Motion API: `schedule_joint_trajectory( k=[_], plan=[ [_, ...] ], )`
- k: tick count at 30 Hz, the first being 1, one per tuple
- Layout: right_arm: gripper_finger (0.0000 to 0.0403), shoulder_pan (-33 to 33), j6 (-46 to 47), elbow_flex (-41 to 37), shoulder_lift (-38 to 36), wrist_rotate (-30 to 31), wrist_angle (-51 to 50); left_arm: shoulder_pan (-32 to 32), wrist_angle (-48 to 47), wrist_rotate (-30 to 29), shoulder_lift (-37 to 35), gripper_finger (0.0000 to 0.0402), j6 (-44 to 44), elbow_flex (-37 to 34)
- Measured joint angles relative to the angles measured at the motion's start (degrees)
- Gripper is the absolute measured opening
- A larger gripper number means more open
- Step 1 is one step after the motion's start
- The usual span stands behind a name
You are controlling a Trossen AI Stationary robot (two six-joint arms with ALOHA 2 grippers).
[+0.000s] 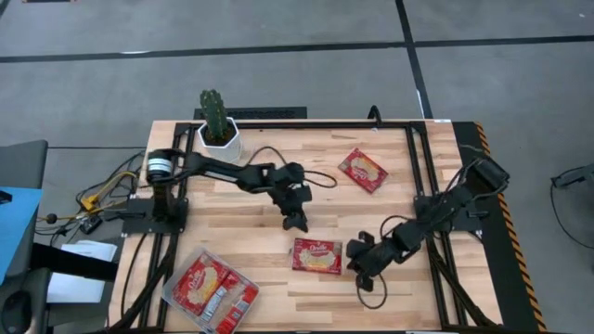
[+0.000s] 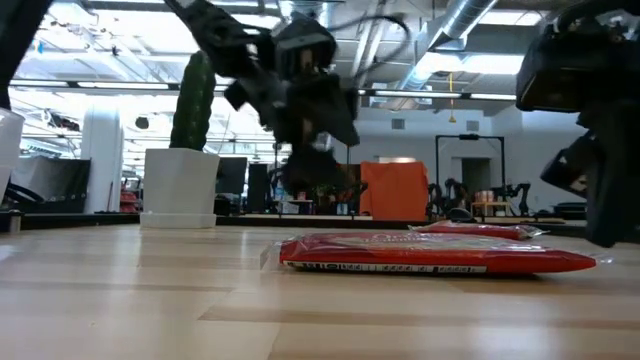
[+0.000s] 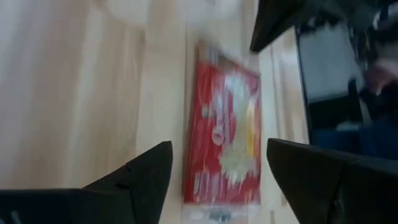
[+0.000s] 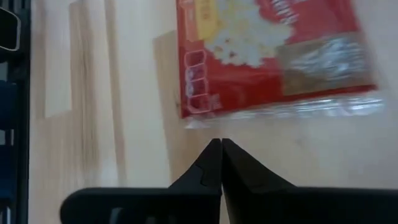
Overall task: Sort popcorn bags into baskets
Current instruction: Put the red popcorn bag into the transparent bin
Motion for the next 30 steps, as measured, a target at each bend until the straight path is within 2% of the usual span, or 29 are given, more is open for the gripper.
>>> schedule_joint_trajectory(
  k=[5,9,13,22,30],
  plan=[
    [0.0015,0.47,0.09,7.21,7.38,-0.02,0.78,-0.15,-8.75,2.67,5.79,0.0272,5.46,4.87],
    [0.0021,0.16,-0.39,12.68,13.96,-0.01,0.55,-0.22,-9.84,2.98,7.87,0.0275,6.83,5.61],
    [0.0029,-0.35,0.36,15.62,17.45,-0.03,0.22,-0.48,-10.95,2.43,8.55,0.0275,9.81,5.69],
    [0.0018,-3.06,-2.82,16.04,17.40,-0.59,-3.64,-2.94,-10.97,3.20,9.53,0.0275,13.19,5.71],
    [0.0031,-5.70,-5.62,16.02,17.42,-1.53,-6.09,-4.97,-10.29,6.43,9.68,0.0275,12.98,5.55]
  ],
)
